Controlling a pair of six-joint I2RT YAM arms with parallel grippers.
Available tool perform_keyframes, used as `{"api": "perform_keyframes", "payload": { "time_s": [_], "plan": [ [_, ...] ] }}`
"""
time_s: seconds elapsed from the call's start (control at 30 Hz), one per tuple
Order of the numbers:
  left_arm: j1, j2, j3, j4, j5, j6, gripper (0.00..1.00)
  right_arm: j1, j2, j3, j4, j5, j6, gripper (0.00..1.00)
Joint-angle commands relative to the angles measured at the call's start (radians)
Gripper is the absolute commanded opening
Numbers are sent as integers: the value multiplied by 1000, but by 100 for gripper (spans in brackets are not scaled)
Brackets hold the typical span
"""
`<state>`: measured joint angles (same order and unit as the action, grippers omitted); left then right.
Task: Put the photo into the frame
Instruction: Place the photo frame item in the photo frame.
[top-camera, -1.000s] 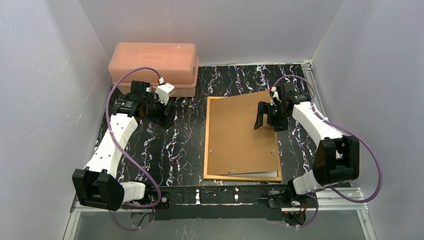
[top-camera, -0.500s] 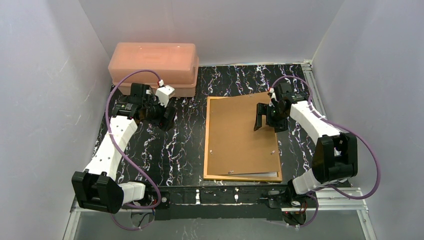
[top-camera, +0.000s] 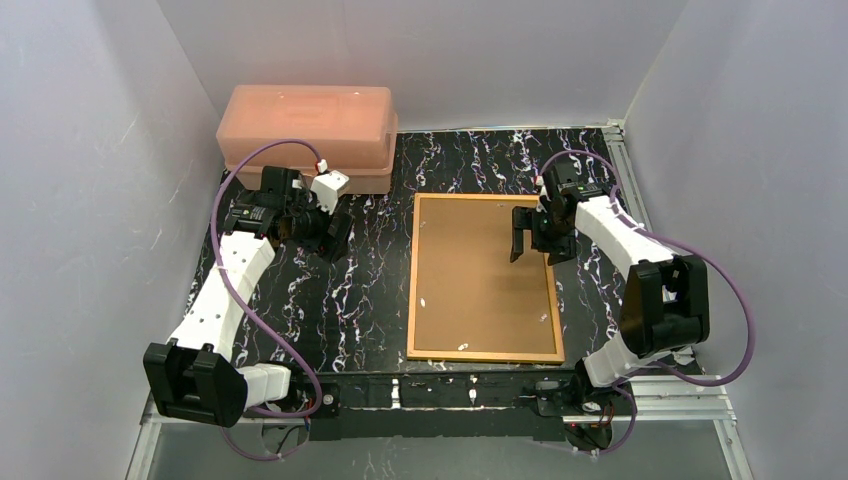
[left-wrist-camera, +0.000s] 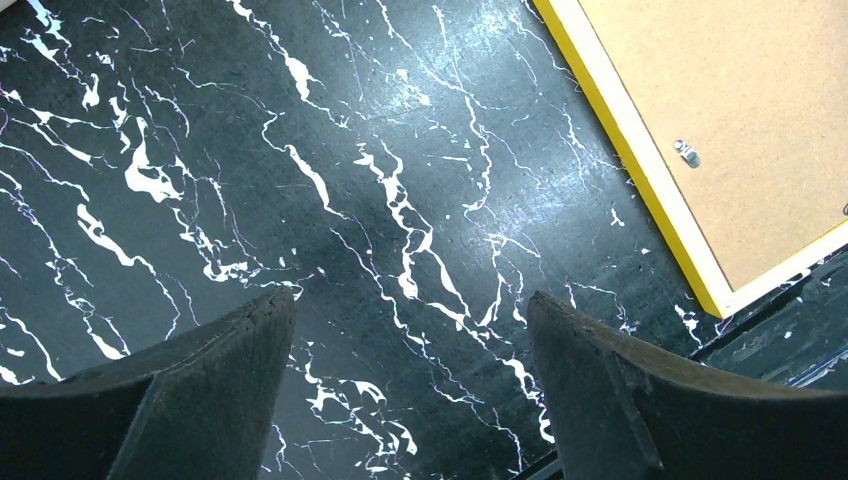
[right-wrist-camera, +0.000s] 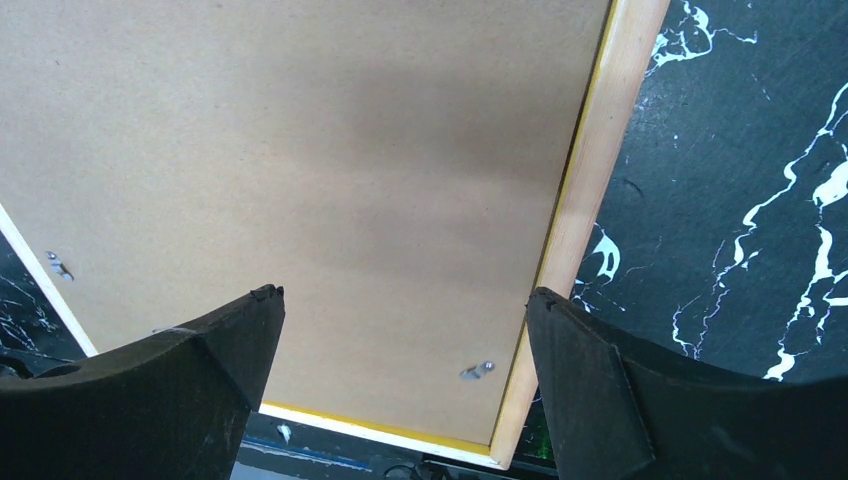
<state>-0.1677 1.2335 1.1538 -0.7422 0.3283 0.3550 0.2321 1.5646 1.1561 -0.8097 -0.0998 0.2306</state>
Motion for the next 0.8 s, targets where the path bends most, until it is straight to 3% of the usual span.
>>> {"api": "perform_keyframes", "payload": {
  "time_s": [0.0,0.4,0.63,0.77],
  "plan": [
    [-6,-14,14,-31,22,-9,84,10,13,43,11,3,-4,99],
    [-6,-4,-8,-32,34,-3,84,12,-32,10,66,-2,20,99],
    [-8,2,-35,-28,106,11,84,8,-87,-36,101,75,51,96],
    [-54,12,-89,18,110,31,85,-17,-124,-74,137,83,77,96]
  ]
}}
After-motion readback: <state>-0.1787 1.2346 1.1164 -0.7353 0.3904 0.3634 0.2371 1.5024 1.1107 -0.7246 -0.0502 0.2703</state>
